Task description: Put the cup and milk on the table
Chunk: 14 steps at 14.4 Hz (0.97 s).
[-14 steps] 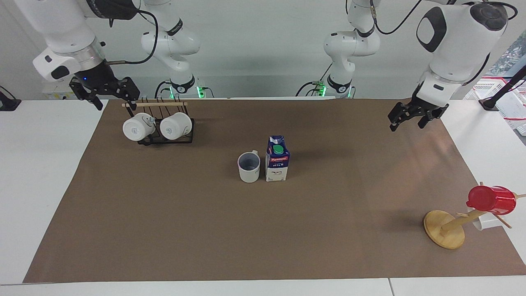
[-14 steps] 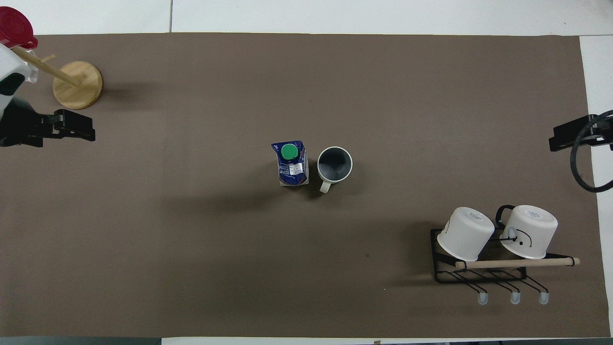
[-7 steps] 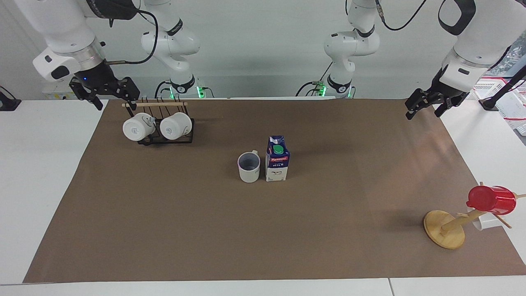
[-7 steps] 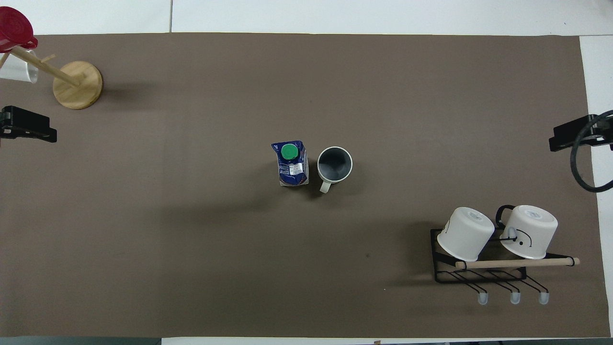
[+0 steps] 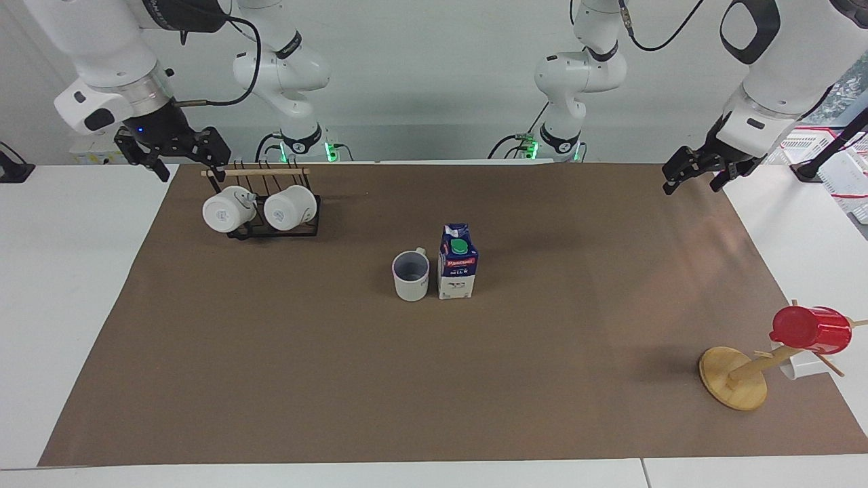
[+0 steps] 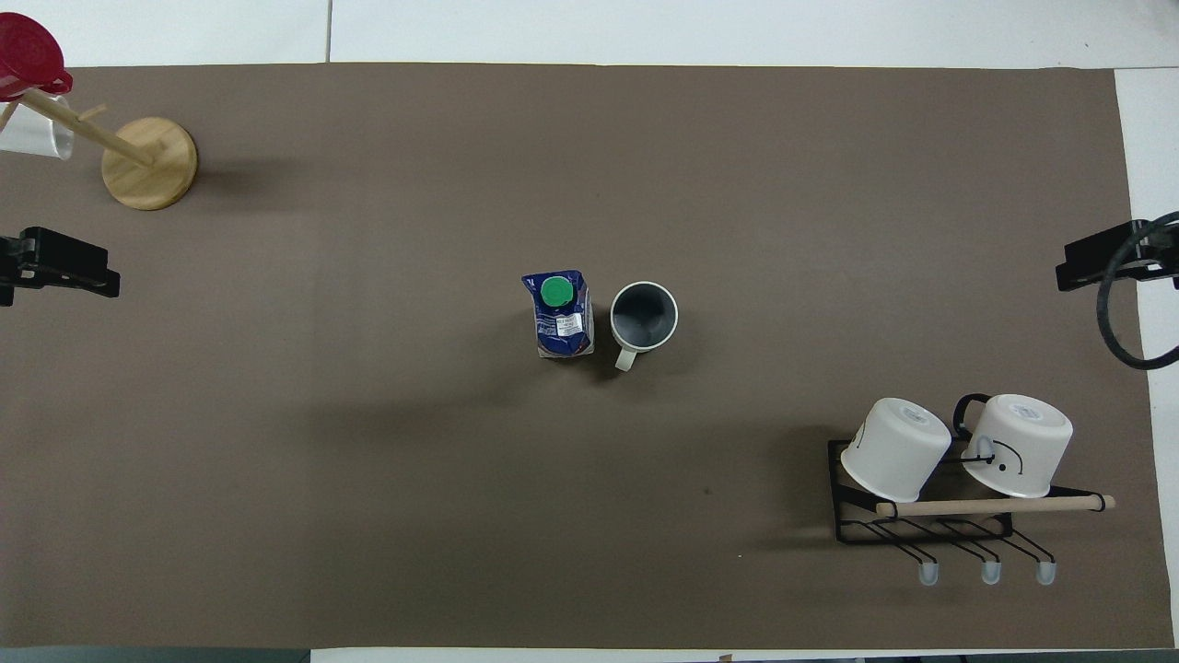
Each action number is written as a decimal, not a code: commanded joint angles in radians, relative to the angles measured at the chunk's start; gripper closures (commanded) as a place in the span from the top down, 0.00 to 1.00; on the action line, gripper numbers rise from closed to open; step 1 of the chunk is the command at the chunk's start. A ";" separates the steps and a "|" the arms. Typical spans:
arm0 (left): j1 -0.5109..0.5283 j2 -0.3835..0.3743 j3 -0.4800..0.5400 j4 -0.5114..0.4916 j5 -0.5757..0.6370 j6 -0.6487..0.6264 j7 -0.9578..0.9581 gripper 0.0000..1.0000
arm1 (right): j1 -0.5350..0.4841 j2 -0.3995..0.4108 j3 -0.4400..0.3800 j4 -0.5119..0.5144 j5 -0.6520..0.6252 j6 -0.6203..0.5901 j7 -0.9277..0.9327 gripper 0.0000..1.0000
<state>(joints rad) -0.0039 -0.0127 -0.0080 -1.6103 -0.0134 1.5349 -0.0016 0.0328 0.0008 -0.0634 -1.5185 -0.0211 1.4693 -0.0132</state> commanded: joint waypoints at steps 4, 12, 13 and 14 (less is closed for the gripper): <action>0.015 -0.058 -0.004 -0.083 -0.025 0.067 0.025 1.00 | -0.010 -0.009 0.004 -0.011 0.003 -0.012 -0.019 1.00; 0.013 -0.056 -0.003 -0.083 -0.025 0.083 0.031 1.00 | -0.008 -0.009 0.004 -0.011 0.003 -0.011 -0.017 1.00; 0.013 -0.055 -0.003 -0.082 -0.023 0.091 0.029 1.00 | -0.008 -0.009 0.004 -0.011 0.003 -0.011 -0.019 1.00; 0.013 -0.055 -0.003 -0.082 -0.023 0.093 0.028 1.00 | -0.008 -0.009 0.004 -0.011 0.003 -0.011 -0.019 1.00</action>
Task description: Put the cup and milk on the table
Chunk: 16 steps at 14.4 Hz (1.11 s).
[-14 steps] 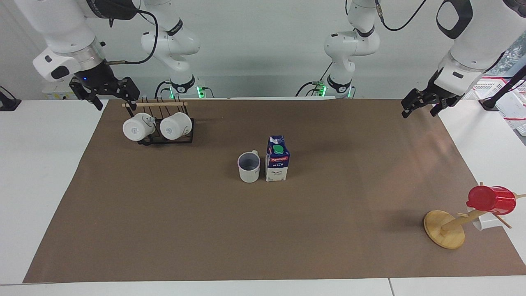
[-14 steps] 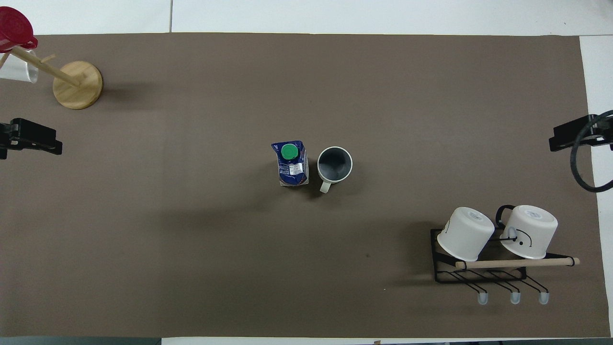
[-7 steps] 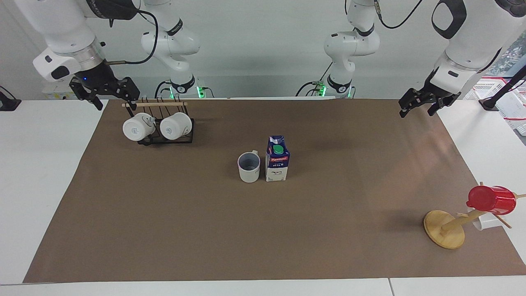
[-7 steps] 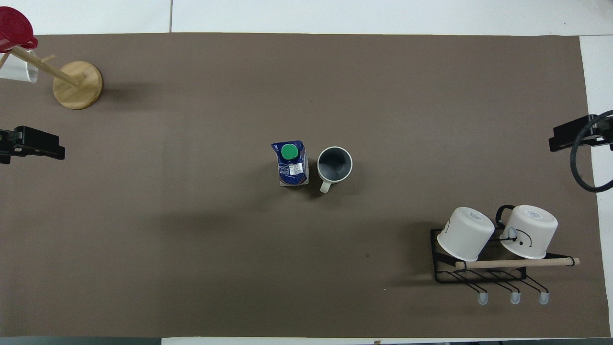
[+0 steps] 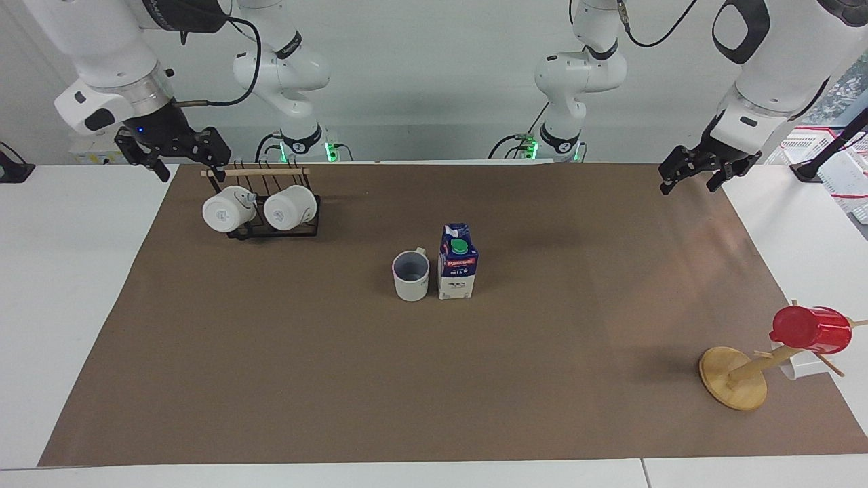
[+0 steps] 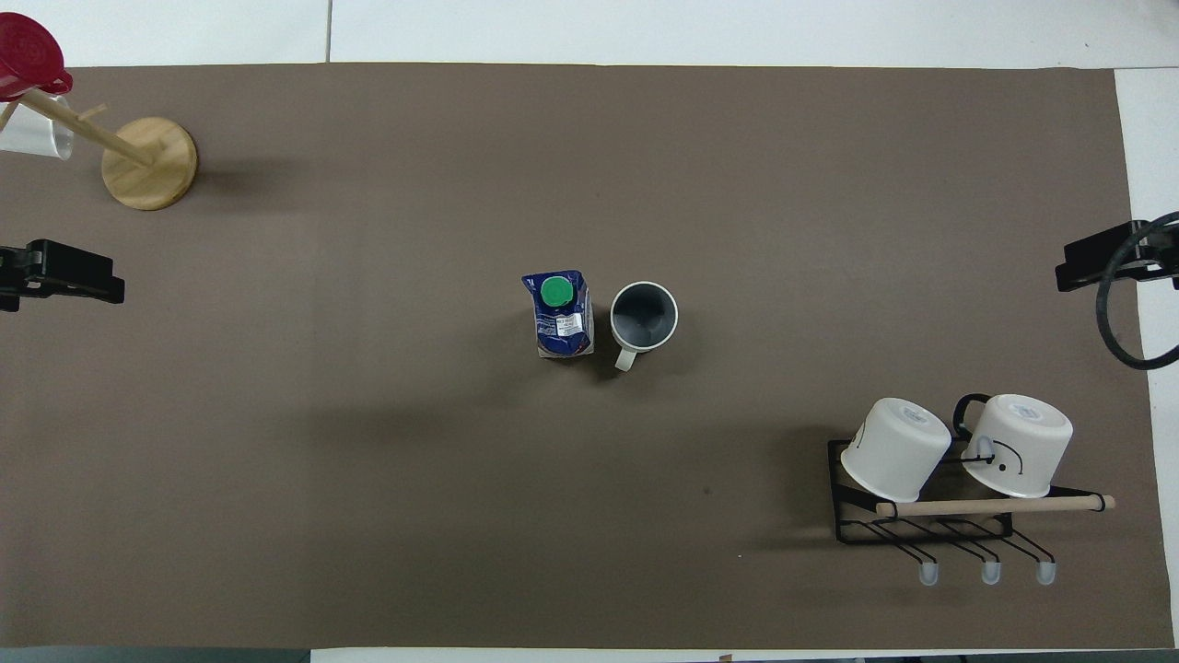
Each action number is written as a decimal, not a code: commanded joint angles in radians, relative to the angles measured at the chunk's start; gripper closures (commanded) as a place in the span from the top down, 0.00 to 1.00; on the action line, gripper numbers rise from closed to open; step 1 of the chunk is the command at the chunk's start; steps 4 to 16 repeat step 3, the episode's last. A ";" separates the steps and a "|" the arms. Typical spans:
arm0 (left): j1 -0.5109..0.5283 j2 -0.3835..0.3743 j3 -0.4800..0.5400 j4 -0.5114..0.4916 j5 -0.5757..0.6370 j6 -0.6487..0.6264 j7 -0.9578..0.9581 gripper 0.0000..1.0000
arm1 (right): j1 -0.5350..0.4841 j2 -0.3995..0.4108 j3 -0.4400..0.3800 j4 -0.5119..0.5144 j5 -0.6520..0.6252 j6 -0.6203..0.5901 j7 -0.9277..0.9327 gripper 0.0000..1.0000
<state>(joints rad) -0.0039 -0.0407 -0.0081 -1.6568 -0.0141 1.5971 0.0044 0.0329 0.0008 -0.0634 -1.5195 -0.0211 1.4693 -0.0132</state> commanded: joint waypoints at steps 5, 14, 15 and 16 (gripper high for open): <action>0.012 -0.028 -0.004 -0.037 -0.023 0.033 0.022 1.00 | -0.008 -0.009 0.004 -0.010 0.003 -0.011 -0.021 1.00; 0.012 -0.028 -0.004 -0.037 -0.023 0.033 0.022 1.00 | -0.008 -0.009 0.004 -0.010 0.003 -0.011 -0.021 1.00; 0.012 -0.028 -0.004 -0.037 -0.023 0.033 0.022 1.00 | -0.008 -0.009 0.004 -0.010 0.003 -0.011 -0.021 1.00; 0.012 -0.028 -0.004 -0.037 -0.023 0.033 0.022 1.00 | -0.008 -0.009 0.004 -0.010 0.003 -0.011 -0.021 1.00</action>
